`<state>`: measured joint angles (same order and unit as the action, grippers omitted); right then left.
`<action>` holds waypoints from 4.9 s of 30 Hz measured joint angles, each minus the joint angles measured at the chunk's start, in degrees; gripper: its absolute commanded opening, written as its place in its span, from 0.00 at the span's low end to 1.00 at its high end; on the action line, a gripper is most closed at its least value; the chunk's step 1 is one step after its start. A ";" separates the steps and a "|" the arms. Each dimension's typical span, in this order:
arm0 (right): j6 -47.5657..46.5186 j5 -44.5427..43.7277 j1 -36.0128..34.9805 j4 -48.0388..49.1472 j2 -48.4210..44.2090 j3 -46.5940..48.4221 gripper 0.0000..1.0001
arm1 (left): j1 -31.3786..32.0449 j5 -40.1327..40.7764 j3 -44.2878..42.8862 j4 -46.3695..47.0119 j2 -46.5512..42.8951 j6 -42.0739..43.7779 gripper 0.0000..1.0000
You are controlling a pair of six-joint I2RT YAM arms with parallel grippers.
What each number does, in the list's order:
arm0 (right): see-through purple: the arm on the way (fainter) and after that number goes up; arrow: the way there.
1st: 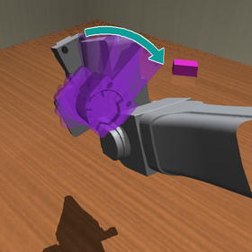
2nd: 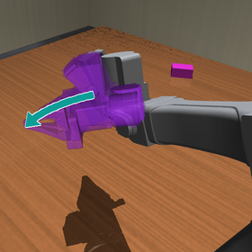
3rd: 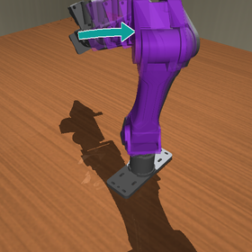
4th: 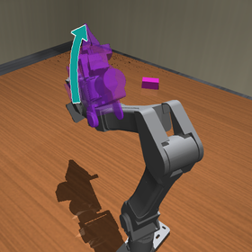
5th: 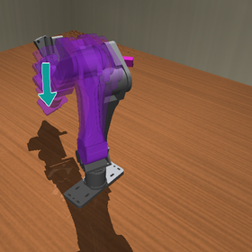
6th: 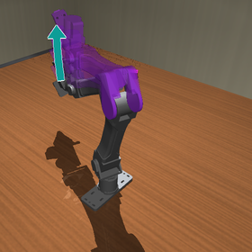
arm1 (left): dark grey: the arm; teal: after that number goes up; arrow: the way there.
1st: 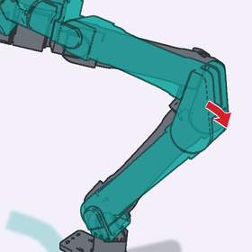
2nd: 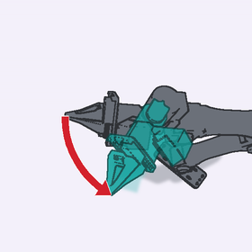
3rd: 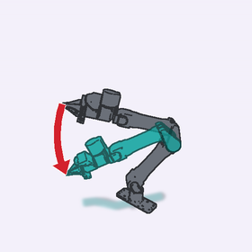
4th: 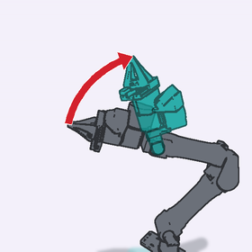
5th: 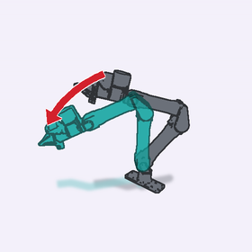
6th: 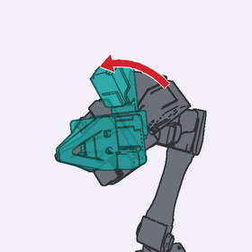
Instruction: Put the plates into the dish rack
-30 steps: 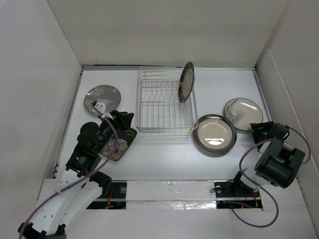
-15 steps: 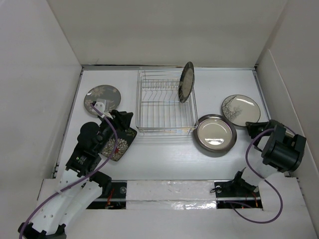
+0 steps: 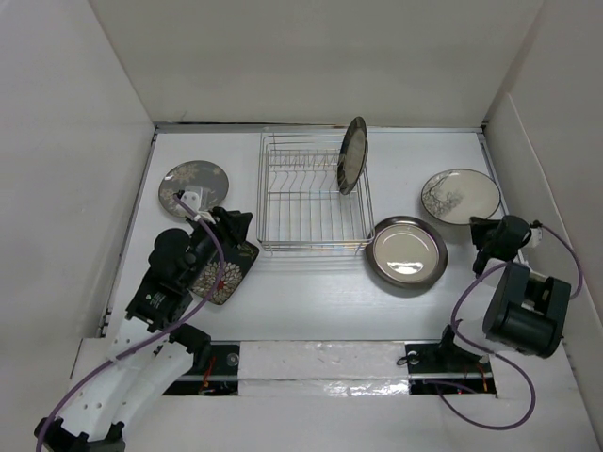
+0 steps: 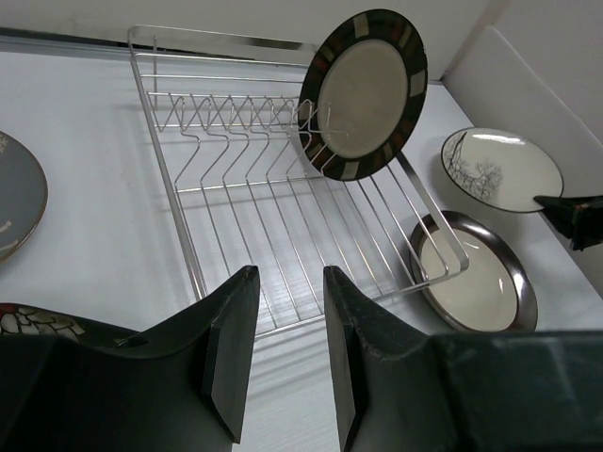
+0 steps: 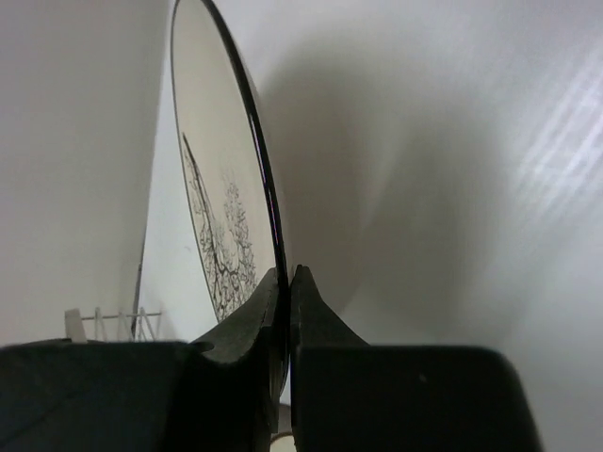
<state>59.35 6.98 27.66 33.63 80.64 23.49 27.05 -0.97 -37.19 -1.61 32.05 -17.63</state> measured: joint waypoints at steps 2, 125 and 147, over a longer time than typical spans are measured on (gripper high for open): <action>-1.84 -3.61 -2.75 -3.41 -5.42 0.74 0.00 | 0.00 0.00 0.00 -0.02 0.33 0.00 0.30; -14.08 -18.05 -25.70 -63.23 -30.86 6.91 0.42 | 2.78 -3.23 -0.55 -2.95 1.86 -0.63 0.32; -25.55 -8.26 -22.23 -44.89 8.74 23.67 0.33 | 4.37 -1.49 -0.57 -3.04 1.57 -0.57 0.32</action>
<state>33.80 -1.28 5.43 -11.27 89.38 47.16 31.42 -2.46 -37.76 -4.64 33.63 -18.20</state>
